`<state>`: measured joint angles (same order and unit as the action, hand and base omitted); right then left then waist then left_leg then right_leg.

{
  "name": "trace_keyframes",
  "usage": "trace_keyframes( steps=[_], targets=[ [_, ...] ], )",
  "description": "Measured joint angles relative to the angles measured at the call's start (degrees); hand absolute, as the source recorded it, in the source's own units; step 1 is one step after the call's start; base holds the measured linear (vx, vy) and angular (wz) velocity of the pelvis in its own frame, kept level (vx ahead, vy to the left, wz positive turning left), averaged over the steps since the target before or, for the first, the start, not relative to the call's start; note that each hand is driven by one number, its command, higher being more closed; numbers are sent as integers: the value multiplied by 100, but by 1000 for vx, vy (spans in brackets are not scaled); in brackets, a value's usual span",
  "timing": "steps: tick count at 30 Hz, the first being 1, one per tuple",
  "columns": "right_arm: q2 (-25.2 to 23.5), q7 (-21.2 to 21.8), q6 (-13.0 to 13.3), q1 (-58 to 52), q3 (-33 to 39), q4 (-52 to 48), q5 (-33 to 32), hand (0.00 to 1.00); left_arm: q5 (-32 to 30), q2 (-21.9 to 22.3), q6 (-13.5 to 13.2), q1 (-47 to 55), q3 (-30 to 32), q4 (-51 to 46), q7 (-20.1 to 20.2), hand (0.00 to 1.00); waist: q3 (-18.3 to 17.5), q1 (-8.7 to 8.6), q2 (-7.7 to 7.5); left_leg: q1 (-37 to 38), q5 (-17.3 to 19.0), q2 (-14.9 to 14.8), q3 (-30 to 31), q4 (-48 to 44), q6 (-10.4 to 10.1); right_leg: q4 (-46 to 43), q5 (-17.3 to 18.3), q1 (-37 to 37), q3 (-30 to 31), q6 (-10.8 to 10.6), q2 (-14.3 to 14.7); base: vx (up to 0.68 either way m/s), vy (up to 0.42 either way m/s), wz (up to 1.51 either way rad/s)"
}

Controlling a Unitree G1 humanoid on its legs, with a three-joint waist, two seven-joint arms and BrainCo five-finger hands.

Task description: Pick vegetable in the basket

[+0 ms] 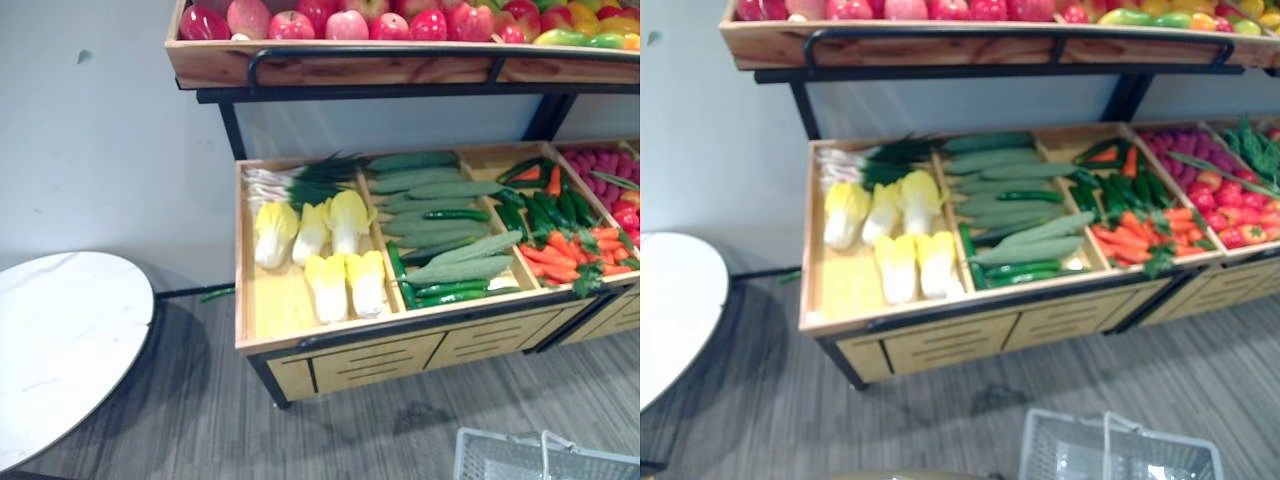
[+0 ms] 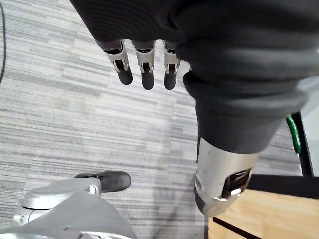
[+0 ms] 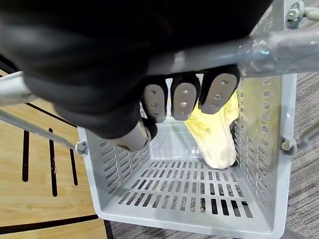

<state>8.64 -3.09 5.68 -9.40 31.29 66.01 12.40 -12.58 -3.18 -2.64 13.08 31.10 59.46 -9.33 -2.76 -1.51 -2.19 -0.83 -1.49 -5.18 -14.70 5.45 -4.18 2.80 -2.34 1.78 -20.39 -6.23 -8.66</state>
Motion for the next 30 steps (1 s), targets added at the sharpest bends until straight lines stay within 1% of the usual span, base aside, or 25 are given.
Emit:
trace_keyframes(
  steps=[5, 7, 8, 9, 10, 11, 12, 14, 15, 17, 18, 19, 20, 21, 22, 23, 24, 25, 26, 27, 28, 29, 30],
  targets=[
    [24, -12, -1, 67, -152, 37, 5, 100, -1, -121, -23, -69, -343, 116, 69, 0, 10, -4, -9, 30, 2, 4, 75, -1, 0, 12, 1, -1, 54, 1, 19, 42, -17, -6],
    [48, -13, 0, 95, -236, 40, 4, 100, -1, -149, -60, -68, -452, 151, 72, 0, 84, 1, -5, 126, 23, -3, 86, -1, -14, 2, 1, -40, 130, 2, 29, 8, -17, -18],
    [64, -14, 5, 144, -252, 38, 4, 100, -1, -149, -63, -73, -495, 145, 69, 0, 183, 3, -18, 124, 170, -22, 67, -191, 3, -77, 30, -59, 189, 8, 14, -30, 1, -18],
    [71, -14, 12, 204, -252, 34, 1, 100, 0, -149, -71, -94, -512, 126, 67, 0, 299, 2, -40, -33, 405, -63, 67, -646, 10, -220, 86, -41, 221, -10, -30, -32, 6, -15],
    [88, -14, 21, 238, -248, 31, -8, 100, 0, -149, -74, -99, -567, 109, 64, 0, 368, 0, -26, -179, 612, -111, 77, -1034, 19, -361, 165, 3, 236, -19, -56, -86, 29, -11],
    [151, -18, 34, 273, -247, 30, -92, 100, -2, -145, -99, -105, -713, 95, 54, 0, 508, 1, 9, -472, 1009, -254, 103, -1781, 19, -696, 346, 118, 289, -29, -64, -88, 43, -17],
    [218, -29, 62, 274, -245, 20, -144, 100, -3, -147, -104, -137, -838, 94, 42, 0, 579, 8, 117, -713, 1354, -403, 109, -2402, 35, -1078, 521, 294, 378, -64, -80, -109, 75, -21],
    [244, -52, 77, 291, -238, 7, -182, 100, -4, -158, -104, -152, -881, 95, 13, 0, 637, 14, 195, -871, 1673, -552, 47, -2963, 78, -1463, 633, 452, 525, -113, -61, -74, 136, -37],
    [205, -57, 87, 314, -240, -15, -194, 100, -5, -179, -104, -154, -882, 97, -35, 0, 642, 19, 184, -890, 1781, -611, -91, -3129, 100, -1506, 603, 517, 692, -148, -36, -57, 139, -52],
    [125, -59, 100, 311, -245, -121, -214, 100, -9, -218, -103, -211, -893, 97, -71, 0, 666, 21, 132, -857, 1859, -669, -333, -3195, 133, -1488, 453, 603, 922, -220, -22, -42, 85, -72],
    [53, -60, 103, 311, -258, -290, -226, 100, -11, -230, -107, -280, -931, 96, -101, 0, 736, 31, 165, -771, 1943, -766, -606, -3197, 137, -1436, 176, 666, 1169, -242, 53, -173, 175, -137],
    [-44, -58, 121, 285, -290, -473, -271, 100, -15, -254, -114, -346, -956, 94, -145, 0, 749, 32, 202, -788, 1957, -943, -976, -3164, 172, -1171, -462, 849, 1366, -196, 210, -198, 196, -143],
    [-78, -52, 149, 267, -333, -522, -353, 100, -44, -271, -118, -367, -961, 97, -152, 0, 735, 39, 323, -790, 1880, -1057, -1172, -3081, 301, -927, -758, 867, 1423, -245, 297, -242, 198, -146],
    [-123, -25, 188, 277, -469, -595, -461, 100, -158, -303, -144, -426, -1000, 84, -156, 0, 819, 30, 266, -734, 1765, -1113, -1496, -2944, 419, -1448, -574, 1043, 1126, -12, 256, -156, 114, -96],
    [-169, -11, 197, 287, -479, -631, -562, 100, -184, -357, -176, -457, -1021, 78, -155, 0, 862, -2, 216, -664, 1696, -1111, -1661, -2841, 448, -2053, -253, 1173, 855, 145, 136, -146, 130, -114],
    [-210, -16, 205, 228, -479, -631, -659, 100, -235, -407, -193, -455, -1055, 16, -151, 0, 899, 2, 151, -443, 1570, -1113, -1979, -2621, 479, -3058, 166, 1254, 337, 448, -88, -83, 103, -103],
    [-208, -15, 207, 189, -499, -626, -687, 100, -235, -406, -192, -425, -1063, -14, -152, 0, 896, 1, 144, -319, 1506, -1133, -2215, -2502, 486, -3611, 257, 1185, -9, 529, -266, -105, 106, -129],
    [-181, -19, 207, 157, -540, -609, -685, 100, -233, -420, -189, -408, -1063, -10, -150, 0, 896, -2, 144, -235, 1456, -1167, -2488, -2427, 506, -4115, 326, 1052, -305, 558, -491, -89, 49, -113],
    [-165, -18, 206, 141, -584, -579, -681, 100, -230, -428, -189, -409, -1059, -11, -147, 0, 893, 1, 135, -159, 1422, -1175, -2672, -2370, 470, -4326, 343, 951, -429, 561, -649, -83, 16, -98],
    [-164, -19, 206, 139, -587, -536, -676, 100, -227, -432, -186, -410, -1042, -10, -148, 0, 893, 1, 122, -132, 1384, -1174, -2786, -2350, 471, -4386, 340, 849, -482, 558, -728, -27, -61, -100],
    [-154, -18, 203, 146, -621, -424, -669, 100, -224, -460, -183, -398, -1034, -6, -146, 0, 886, 8, 101, -102, 1342, -1192, -3020, -2348, 430, -4163, 390, 684, -561, 499, -813, -69, -125, -108],
    [-137, -17, 195, 149, -700, -404, -669, 100, -222, -442, -180, -412, -1015, 36, -137, 0, 888, -5, 87, -79, 1254, -1153, -3212, -2268, 453, -3807, 453, 682, -837, 530, -699, -102, -129, -107],
    [-127, -20, 195, 169, -694, -400, -669, 100, -221, -404, -180, -442, -1016, 106, -125, 0, 870, -4, 114, -106, 1204, -1146, -3230, -2115, 442, -3450, 453, 659, -856, 530, -511, -166, -196, -95]
  ],
)
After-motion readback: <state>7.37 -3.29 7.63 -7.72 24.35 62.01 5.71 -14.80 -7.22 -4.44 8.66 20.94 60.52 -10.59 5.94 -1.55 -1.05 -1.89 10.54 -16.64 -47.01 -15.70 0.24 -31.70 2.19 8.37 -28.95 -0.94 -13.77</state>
